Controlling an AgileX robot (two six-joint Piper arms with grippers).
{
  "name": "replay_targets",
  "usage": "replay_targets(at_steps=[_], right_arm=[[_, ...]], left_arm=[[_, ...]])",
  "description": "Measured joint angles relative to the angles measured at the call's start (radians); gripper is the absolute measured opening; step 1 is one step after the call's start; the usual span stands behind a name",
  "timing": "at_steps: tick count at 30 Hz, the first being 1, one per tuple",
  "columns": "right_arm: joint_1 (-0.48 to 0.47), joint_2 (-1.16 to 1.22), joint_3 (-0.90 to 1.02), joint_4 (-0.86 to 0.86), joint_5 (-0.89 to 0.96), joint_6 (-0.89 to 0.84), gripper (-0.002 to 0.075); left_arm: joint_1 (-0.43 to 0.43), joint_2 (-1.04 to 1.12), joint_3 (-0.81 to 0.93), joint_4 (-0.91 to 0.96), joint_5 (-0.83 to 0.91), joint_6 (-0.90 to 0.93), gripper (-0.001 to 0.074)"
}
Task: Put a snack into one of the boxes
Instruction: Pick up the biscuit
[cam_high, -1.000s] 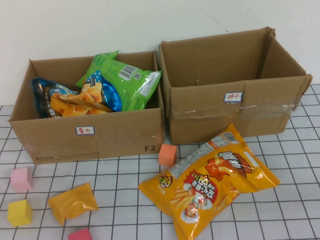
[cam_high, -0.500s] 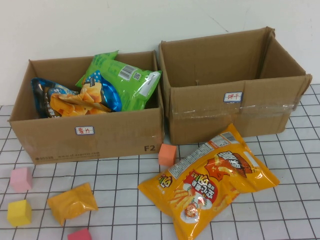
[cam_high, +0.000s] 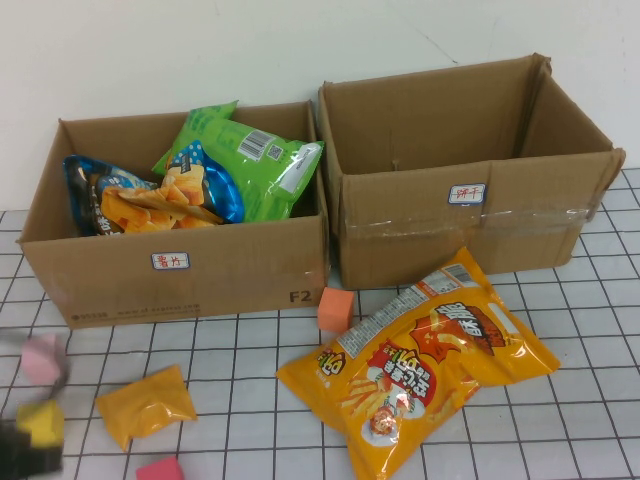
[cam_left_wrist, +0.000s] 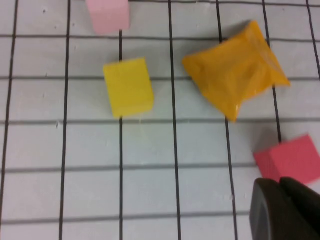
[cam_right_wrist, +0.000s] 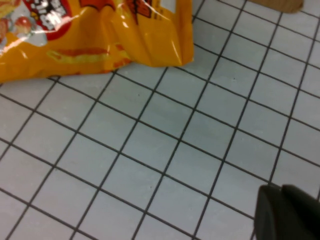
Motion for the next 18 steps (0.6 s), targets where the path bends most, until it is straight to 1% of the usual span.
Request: replay_targets(at_steps=[7,11,13,15,17,18], right_arm=[[0.0,0.001,0.0,0.028,0.0,-0.03,0.0001],[0.0,0.001,0.0,0.028,-0.006,-0.033,0.0001],[0.0,0.004,0.0,0.028,-0.013,-0.033,0.0001],[0.0,0.008,0.0,0.028,-0.013,-0.035,0.0001],[0.0,0.015,0.0,0.028,-0.013,-0.035,0.0001],[0.0,0.02,0.002,0.028,-0.02,-0.035,0.0001]], left_arm=[[-0.003,0.337,-0.203,-0.002,0.045,0.027,-0.0001],[-0.044,0.45,-0.266,0.025,0.047,0.039,0.0],[-0.066,0.495,-0.296,0.033,0.047,0.039,0.0019],[-0.083,0.532,-0.317,0.037,0.047,0.039,0.0076],[-0.101,0.569,-0.334,0.037,0.047,0.039,0.0197],[-0.115,0.606,-0.349,0.037,0.047,0.039,0.0359]])
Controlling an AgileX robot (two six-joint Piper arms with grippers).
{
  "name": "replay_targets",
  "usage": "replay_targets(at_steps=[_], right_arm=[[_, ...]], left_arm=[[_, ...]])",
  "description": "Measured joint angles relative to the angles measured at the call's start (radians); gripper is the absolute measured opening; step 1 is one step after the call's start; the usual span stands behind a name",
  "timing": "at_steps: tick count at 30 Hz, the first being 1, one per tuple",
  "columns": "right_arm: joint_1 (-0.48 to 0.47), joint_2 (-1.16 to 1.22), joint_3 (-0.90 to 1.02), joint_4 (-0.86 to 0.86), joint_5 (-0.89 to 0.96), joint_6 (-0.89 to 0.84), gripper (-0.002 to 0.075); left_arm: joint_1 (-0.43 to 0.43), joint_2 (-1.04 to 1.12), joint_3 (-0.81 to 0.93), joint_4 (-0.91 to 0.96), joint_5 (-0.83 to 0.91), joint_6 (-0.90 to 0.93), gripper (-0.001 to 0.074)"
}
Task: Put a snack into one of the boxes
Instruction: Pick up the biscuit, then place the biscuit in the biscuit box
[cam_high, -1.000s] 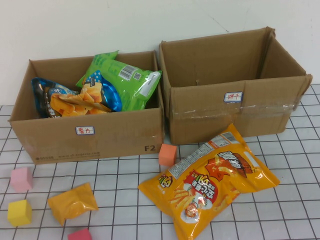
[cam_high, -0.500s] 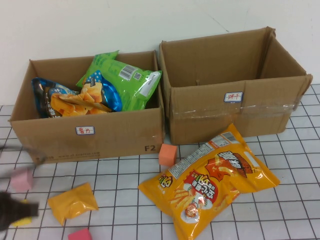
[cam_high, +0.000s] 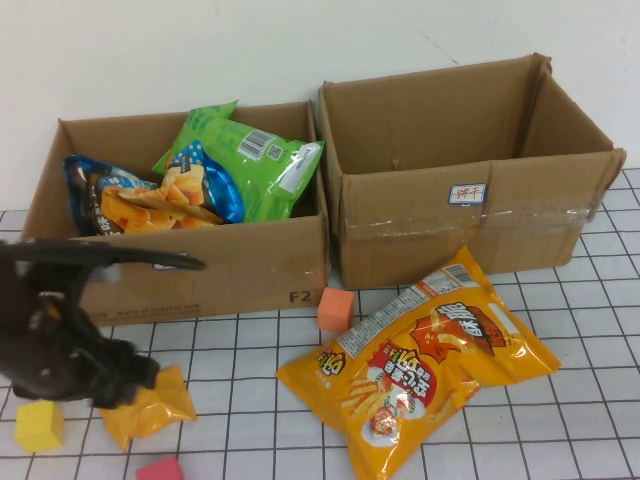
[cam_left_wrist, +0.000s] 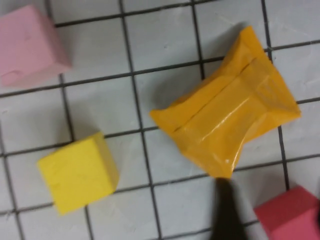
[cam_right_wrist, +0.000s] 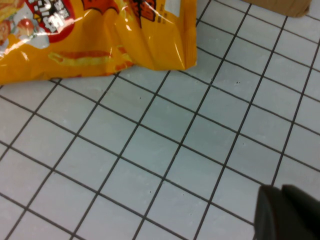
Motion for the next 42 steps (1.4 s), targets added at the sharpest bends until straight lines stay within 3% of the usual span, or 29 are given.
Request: replay_targets(at_steps=[3,5,9,15,21,29,36,42], right_arm=[[0.0,0.001,0.015,0.004,-0.018,0.0,0.0001],[0.0,0.001,0.021,0.009,-0.024,0.0,0.0001],[0.0,0.001,0.027,0.011,-0.029,0.0,0.0001],[0.0,0.001,0.027,0.012,-0.029,-0.002,0.0001],[0.0,0.001,0.027,0.013,-0.029,-0.002,0.0001],[0.0,0.001,0.027,0.014,-0.032,-0.005,0.0001],[0.0,0.001,0.027,0.017,-0.042,-0.008,0.0001],[0.0,0.001,0.027,0.019,-0.045,-0.016,0.0001]], left_arm=[[-0.021,0.073,-0.034,0.016,0.0,0.0,0.056],[-0.031,0.124,-0.059,0.046,-0.006,0.0,0.0632],[-0.046,0.229,-0.105,0.104,-0.018,0.002,0.0682],[-0.049,0.353,-0.145,0.121,-0.05,-0.002,0.0689],[-0.049,0.419,-0.182,0.121,-0.039,-0.004,0.0613],[-0.049,0.425,-0.239,0.06,0.066,0.02,0.0291],[-0.049,0.396,-0.374,-0.115,0.207,0.135,0.0292],[-0.069,0.377,-0.574,-0.414,0.383,0.328,0.0292]])
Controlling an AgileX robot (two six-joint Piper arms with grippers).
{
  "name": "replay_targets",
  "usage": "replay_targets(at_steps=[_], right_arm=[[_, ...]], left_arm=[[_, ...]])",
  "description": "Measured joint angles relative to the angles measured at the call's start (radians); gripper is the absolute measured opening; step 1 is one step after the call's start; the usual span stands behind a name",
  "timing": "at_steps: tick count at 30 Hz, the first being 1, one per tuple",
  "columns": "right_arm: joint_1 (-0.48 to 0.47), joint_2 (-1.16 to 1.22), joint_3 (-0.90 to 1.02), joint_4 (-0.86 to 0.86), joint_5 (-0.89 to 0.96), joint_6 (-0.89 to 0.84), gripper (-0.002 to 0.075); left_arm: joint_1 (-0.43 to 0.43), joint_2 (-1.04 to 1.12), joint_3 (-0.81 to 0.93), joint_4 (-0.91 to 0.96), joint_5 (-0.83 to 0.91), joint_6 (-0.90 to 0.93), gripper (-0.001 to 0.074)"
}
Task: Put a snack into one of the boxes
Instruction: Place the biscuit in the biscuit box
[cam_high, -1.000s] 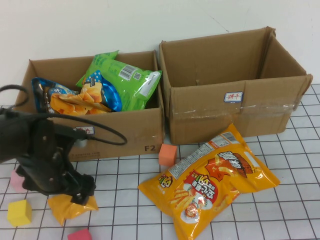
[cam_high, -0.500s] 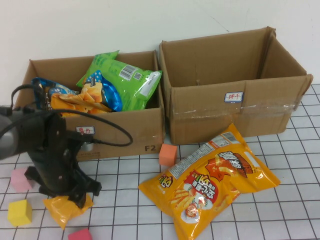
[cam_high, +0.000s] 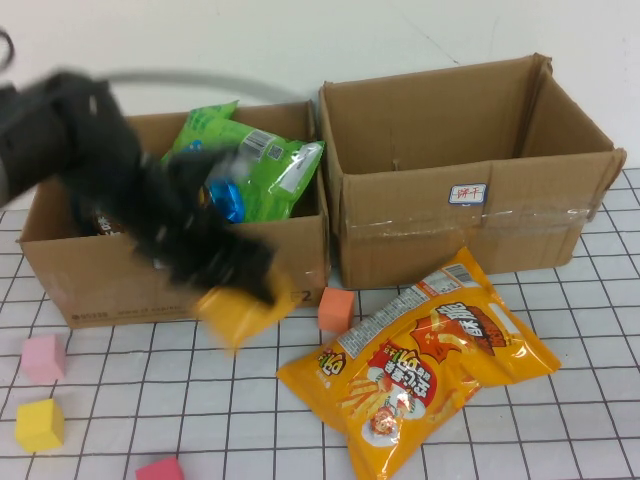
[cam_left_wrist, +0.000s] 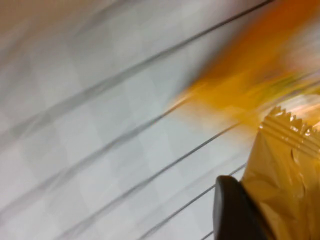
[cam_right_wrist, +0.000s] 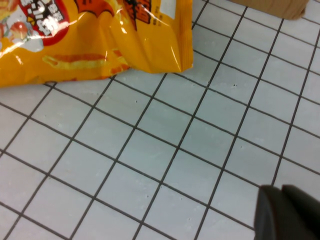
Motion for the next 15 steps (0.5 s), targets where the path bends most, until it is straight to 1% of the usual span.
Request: replay_targets(at_steps=[2,5,9,10,13,15], right_arm=[[0.0,0.0,0.0,0.0,0.0,0.0,0.0001],[0.0,0.0,0.0,0.005,0.0,-0.004,0.0001],[0.0,0.0,0.0,0.009,-0.007,-0.016,0.0001],[0.0,0.0,0.0,0.013,-0.014,-0.03,0.0001],[0.0,0.0,0.0,0.014,-0.019,-0.05,0.0001],[0.0,0.0,0.0,0.018,-0.021,-0.056,0.0002]], left_arm=[[-0.019,0.0,-0.082,-0.131,-0.02,0.079,0.0291],[-0.056,0.0,-0.199,-0.27,-0.162,0.18,0.0291],[-0.12,0.037,-0.28,-0.387,-0.44,0.315,0.0291],[-0.147,0.077,-0.299,-0.453,-0.581,0.392,0.0291],[-0.187,0.145,-0.311,-0.562,-0.81,0.545,0.0291],[-0.208,0.191,-0.315,-0.608,-0.917,0.655,0.0293]])
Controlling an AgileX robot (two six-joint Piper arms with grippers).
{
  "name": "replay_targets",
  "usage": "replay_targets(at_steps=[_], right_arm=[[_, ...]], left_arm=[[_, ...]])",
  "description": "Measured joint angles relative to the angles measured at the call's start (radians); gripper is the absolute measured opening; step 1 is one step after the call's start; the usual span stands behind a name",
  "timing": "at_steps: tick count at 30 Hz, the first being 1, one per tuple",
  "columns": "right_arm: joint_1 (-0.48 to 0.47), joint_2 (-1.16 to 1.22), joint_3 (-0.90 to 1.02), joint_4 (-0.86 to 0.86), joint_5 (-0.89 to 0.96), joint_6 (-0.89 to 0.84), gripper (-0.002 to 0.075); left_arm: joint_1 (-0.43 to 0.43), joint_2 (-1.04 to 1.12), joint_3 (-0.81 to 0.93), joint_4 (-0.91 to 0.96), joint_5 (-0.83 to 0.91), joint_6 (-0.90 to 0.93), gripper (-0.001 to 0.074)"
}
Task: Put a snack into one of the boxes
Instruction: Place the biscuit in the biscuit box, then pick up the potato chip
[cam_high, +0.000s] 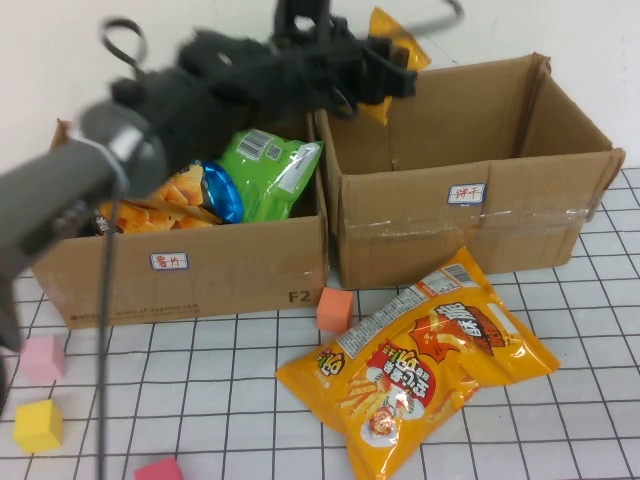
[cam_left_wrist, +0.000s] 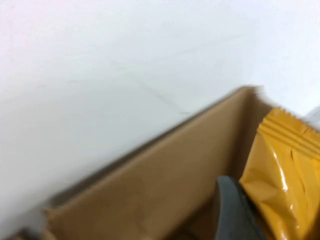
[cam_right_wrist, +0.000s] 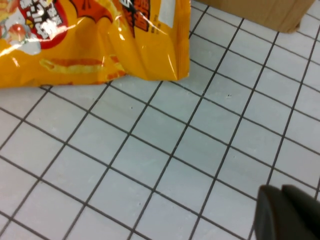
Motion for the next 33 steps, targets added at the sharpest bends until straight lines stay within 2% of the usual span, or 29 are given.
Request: replay_targets(at_steps=[1,3,5,7,10,12,14,19,20,23,26,30,33], right_arm=[[0.0,0.0,0.0,0.009,-0.002,-0.002,0.0008],[0.0,0.0,0.0,0.041,-0.002,-0.004,0.0036],[0.0,0.0,0.0,0.091,-0.006,-0.006,0.0093],[0.0,0.0,0.0,0.151,-0.01,-0.011,0.0169],[0.0,0.0,0.0,0.246,-0.014,-0.045,0.0267],[0.0,0.004,0.0,0.341,-0.014,-0.071,0.0309],[0.0,0.022,0.0,0.442,-0.011,-0.099,0.0327],[0.0,0.144,0.0,0.736,0.028,-0.33,0.034],[0.0,0.178,0.0,0.808,0.029,-0.394,0.0342],[0.0,0.284,0.0,0.953,0.026,-0.561,0.0369],[0.0,0.413,-0.017,1.016,0.035,-0.681,0.0459],[0.0,0.611,-0.084,1.037,0.048,-0.752,0.06],[0.0,0.735,-0.153,1.05,0.05,-0.77,0.0634]], left_arm=[[-0.008,0.02,-0.001,-0.013,-0.036,0.041,0.0306],[-0.017,0.048,-0.001,-0.028,-0.081,0.091,0.0394],[-0.019,0.067,-0.001,-0.033,-0.106,0.117,0.051],[-0.021,0.073,-0.001,-0.033,-0.108,0.137,0.0578],[-0.021,0.062,-0.001,-0.033,-0.088,0.155,0.059],[-0.021,0.038,-0.001,-0.033,-0.05,0.164,0.054],[-0.021,0.002,-0.001,-0.026,0.002,0.163,0.0456],[-0.021,-0.132,-0.004,0.021,0.209,0.163,0.0122],[-0.021,-0.158,-0.004,0.045,0.264,0.15,0.0079],[-0.022,-0.216,-0.004,0.173,0.411,0.014,0.0024],[-0.023,-0.258,-0.004,0.388,0.542,-0.21,0.0008],[-0.026,-0.297,-0.004,0.702,0.722,-0.441,0.0004],[-0.027,-0.327,-0.004,0.846,0.851,-0.524,0.0002]])
